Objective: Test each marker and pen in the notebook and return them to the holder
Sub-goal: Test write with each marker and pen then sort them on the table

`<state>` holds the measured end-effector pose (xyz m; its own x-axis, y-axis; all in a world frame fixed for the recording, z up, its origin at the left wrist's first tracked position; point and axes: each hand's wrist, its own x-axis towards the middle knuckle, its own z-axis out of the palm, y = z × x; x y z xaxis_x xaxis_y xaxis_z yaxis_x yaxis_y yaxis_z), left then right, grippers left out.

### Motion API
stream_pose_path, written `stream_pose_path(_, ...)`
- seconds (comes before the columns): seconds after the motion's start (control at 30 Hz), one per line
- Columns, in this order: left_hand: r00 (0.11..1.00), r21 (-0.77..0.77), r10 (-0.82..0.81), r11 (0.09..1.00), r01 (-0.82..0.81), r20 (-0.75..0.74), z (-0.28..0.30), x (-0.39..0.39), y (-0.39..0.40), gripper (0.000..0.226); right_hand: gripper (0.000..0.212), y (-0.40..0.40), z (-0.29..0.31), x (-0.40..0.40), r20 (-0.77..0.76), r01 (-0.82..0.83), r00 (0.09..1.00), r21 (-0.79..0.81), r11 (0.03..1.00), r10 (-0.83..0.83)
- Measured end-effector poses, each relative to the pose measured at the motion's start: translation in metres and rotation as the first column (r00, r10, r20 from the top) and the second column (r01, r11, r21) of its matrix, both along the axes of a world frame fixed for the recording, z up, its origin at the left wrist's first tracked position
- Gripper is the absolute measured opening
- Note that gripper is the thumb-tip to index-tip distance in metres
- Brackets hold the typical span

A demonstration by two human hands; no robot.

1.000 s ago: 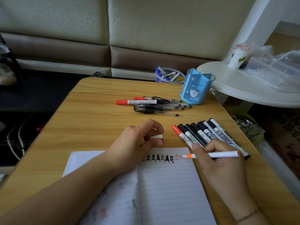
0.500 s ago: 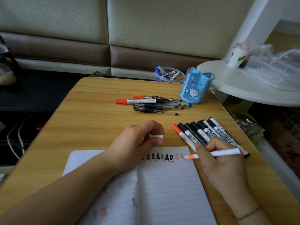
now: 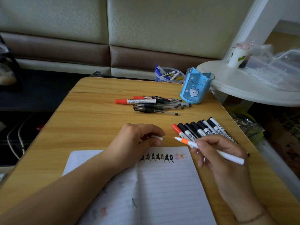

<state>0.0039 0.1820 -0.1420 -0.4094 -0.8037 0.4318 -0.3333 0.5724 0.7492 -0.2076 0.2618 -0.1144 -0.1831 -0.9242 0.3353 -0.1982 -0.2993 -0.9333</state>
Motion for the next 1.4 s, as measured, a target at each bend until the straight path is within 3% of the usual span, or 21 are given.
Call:
stream_pose_path(0.3,0.993,0.001,-0.06,0.998,0.06,-0.103,0.001,-0.001,0.002,0.029,0.019,0.001,-0.002,0.001,-0.032,-0.113,0.993,0.007,0.994,0.113)
stream_pose_path(0.7,0.984,-0.167,-0.169,0.973,0.158,-0.052,0.01,-0.003,0.01,0.019,0.012,0.002,0.001,0.001,0.059,-0.199,0.98,0.135,0.971,0.192)
stream_pose_path(0.83,0.989,-0.164,-0.148,0.976,0.142,-0.027,0.012,-0.004,0.01,0.032,0.028,0.002,-0.002,0.0,0.054,-0.205,0.979,0.161,0.965,0.199)
stream_pose_path(0.93,0.989,-0.17,-0.14,0.974,0.146,0.047,0.011,-0.005,0.01,0.041,0.017,0.0,-0.002,0.0,0.047,-0.213,0.977,0.168,0.962,0.208)
stream_pose_path(1.1,0.989,-0.188,-0.141,0.971,0.147,0.047,0.014,-0.006,0.013,0.043,0.021,0.001,0.0,0.002,0.068,-0.2,0.979,0.16,0.967,0.191)
stream_pose_path(1.3,0.988,-0.126,-0.143,0.981,0.148,0.054,0.008,-0.006,0.009,0.041,0.01,0.0,-0.007,0.001,-0.016,-0.25,0.967,0.14,0.958,0.255)
stream_pose_path(1.4,0.994,-0.078,-0.101,0.992,0.099,-0.028,0.003,-0.007,0.006,0.042,0.018,-0.001,-0.009,0.001,-0.11,-0.188,0.975,0.04,0.981,0.192)
